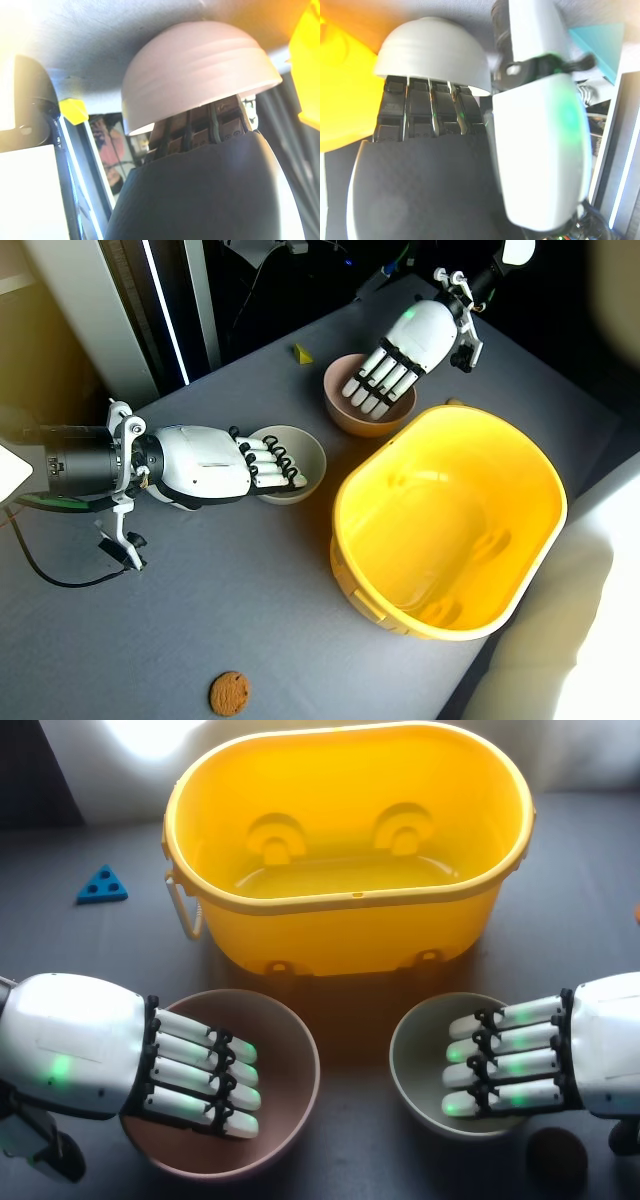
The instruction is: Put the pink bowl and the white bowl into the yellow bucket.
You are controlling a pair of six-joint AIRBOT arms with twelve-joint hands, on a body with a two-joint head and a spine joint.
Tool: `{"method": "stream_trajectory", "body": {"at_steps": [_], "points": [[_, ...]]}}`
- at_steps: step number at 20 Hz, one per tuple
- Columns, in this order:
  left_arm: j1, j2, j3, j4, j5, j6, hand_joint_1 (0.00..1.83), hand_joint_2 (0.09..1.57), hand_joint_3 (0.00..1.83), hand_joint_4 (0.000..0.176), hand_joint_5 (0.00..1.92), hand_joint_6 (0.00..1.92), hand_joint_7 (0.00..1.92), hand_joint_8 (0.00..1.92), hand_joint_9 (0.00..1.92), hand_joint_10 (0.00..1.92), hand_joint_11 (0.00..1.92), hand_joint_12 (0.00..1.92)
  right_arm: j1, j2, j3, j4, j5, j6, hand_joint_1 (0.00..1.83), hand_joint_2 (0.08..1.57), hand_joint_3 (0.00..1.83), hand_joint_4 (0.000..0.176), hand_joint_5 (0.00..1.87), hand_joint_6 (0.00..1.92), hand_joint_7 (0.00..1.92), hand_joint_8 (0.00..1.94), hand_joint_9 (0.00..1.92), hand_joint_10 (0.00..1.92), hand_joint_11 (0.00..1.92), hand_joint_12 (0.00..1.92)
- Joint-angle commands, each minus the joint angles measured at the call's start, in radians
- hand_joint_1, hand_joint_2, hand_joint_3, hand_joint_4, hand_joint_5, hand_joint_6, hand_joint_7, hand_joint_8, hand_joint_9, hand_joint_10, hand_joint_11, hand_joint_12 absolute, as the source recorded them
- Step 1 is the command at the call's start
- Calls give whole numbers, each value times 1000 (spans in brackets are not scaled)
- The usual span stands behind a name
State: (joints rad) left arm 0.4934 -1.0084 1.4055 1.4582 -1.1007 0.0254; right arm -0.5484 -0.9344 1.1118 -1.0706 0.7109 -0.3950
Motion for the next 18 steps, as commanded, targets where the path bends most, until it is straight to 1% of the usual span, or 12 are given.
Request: {"method": "stream_trajectory", "body": {"at_steps": [1, 2, 5, 6, 7, 9, 11, 12, 13, 16, 17, 18], "points": [[4, 7, 3, -59, -66, 3, 1043, 964, 8, 0, 0, 0, 0, 0, 0, 0, 0, 0, 3, 6, 0, 45, 74, -5, 1245, 928, 7, 0, 0, 0, 0, 0, 0, 0, 0, 0], [5, 6, 3, -57, -66, 3, 1034, 972, 11, 0, 0, 0, 0, 0, 0, 0, 0, 0, 3, 5, 0, 45, 74, -5, 1289, 917, 1, 0, 0, 0, 0, 0, 0, 0, 0, 0], [5, 6, 3, -56, -66, 4, 1080, 961, 3, 0, 0, 0, 0, 0, 0, 0, 0, 0, -3, -3, 4, 69, 68, -18, 1255, 933, 6, 0, 0, 0, 0, 0, 0, 0, 0, 0], [5, 6, 3, -56, -66, 5, 1048, 974, 9, 0, 0, 0, 0, 0, 0, 0, 0, 0, -4, -6, 7, 71, 65, -18, 1258, 925, 2, 0, 0, 0, 0, 0, 0, 0, 0, 0], [5, 6, 3, -56, -66, 6, 1069, 959, 2, 0, 0, 0, 0, 0, 0, 0, 4, 2, -7, -11, 12, 72, 61, -18, 1282, 916, 0, 0, 0, 0, 0, 0, 0, 0, 0, 0], [5, 6, 3, -56, -66, 6, 1037, 972, 6, 0, 0, 0, 0, 0, 0, 0, 2, 1, -8, -14, 17, 76, 61, -18, 1233, 911, 0, 0, 0, 0, 0, 0, 0, 0, 0, 0], [5, 6, 4, -56, -67, 9, 1057, 978, 8, 0, 0, 0, 0, 0, 0, 0, 0, 0, -7, -14, 17, 79, 61, -18, 1240, 916, 0, 0, 0, 0, 0, 0, 0, 0, 0, 0], [5, 6, 5, -56, -67, 9, 1033, 973, 5, 0, 0, 0, 0, 0, 0, 0, 0, 0, -7, -14, 17, 79, 61, -18, 1263, 903, 0, 0, 0, 0, 0, 0, 0, 0, 0, 0], [5, 5, 6, -56, -67, 9, 1072, 969, 2, 0, 0, 0, 0, 0, 0, 0, 4, 2, -7, -14, 17, 79, 61, -18, 1248, 911, 0, 0, 0, 0, 0, 0, 0, 0, 0, 0], [5, 5, 5, -56, -67, 9, 1096, 986, 8, 0, 0, 0, 0, 0, 0, 0, 2, 1, -4, -14, 17, 79, 61, -18, 1195, 934, 7, 0, 0, 0, 0, 0, 0, 0, 11, 5], [6, 5, 5, -56, -67, 9, 1153, 1065, 10, 0, 5, 17, 0, 0, 0, 0, 7, 190, -4, -13, 17, 79, 61, -18, 1208, 957, 15, 0, 0, 0, 0, 0, 0, 0, 37, 19], [6, 5, 4, -56, -67, 9, 1153, 1065, 10, 0, 5, 17, 0, 0, 0, 0, 7, 190, -3, -13, 17, 79, 61, -18, 1208, 957, 15, 0, 0, 0, 0, 0, 0, 0, 37, 19]]}}
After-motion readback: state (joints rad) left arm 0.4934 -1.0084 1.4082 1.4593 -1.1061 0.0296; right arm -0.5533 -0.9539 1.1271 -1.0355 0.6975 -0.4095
